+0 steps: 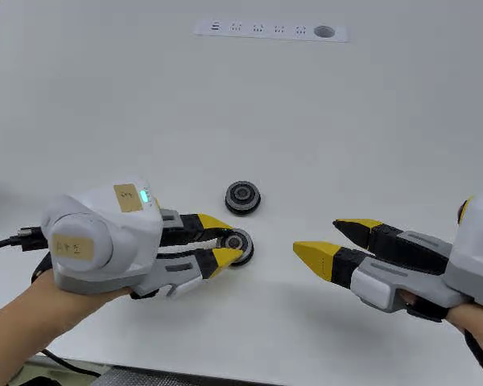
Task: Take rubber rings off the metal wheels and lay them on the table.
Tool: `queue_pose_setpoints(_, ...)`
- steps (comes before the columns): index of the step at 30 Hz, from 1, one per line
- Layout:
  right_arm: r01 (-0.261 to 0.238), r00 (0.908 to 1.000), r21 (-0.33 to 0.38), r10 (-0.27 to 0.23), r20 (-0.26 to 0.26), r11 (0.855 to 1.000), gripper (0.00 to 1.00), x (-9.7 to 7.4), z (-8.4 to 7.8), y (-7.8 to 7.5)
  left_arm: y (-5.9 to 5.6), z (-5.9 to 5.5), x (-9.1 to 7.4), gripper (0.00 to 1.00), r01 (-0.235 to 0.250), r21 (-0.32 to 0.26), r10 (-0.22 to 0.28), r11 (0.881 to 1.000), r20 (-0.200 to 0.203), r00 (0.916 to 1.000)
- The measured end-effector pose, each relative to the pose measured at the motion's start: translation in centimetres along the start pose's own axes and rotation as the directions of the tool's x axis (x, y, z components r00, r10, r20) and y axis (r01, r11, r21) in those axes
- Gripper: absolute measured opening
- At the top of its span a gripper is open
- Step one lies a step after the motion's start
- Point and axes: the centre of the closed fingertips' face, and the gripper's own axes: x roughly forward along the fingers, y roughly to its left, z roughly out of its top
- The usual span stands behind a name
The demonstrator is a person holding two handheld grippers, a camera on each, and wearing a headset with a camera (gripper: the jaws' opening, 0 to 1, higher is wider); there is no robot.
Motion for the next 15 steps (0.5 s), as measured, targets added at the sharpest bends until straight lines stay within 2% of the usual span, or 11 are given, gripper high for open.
queue_pose_setpoints(8,-0.009,1.0,0.007,0.009,-0.004,1.0,0.43,0.13,-0.09,0.19,-0.19,0.02,0.16,0.15,0.006,-0.008,-0.006,1.0,-0.004,1.0)
queue_pose_setpoints(15,-0.031,0.9995,0.024,0.031,-0.006,0.999,0.43,0.59,-0.1,0.56,-0.35,0.0,-0.03,0.15,0.007,0.013,-0.007,1.0,-0.009,0.9999)
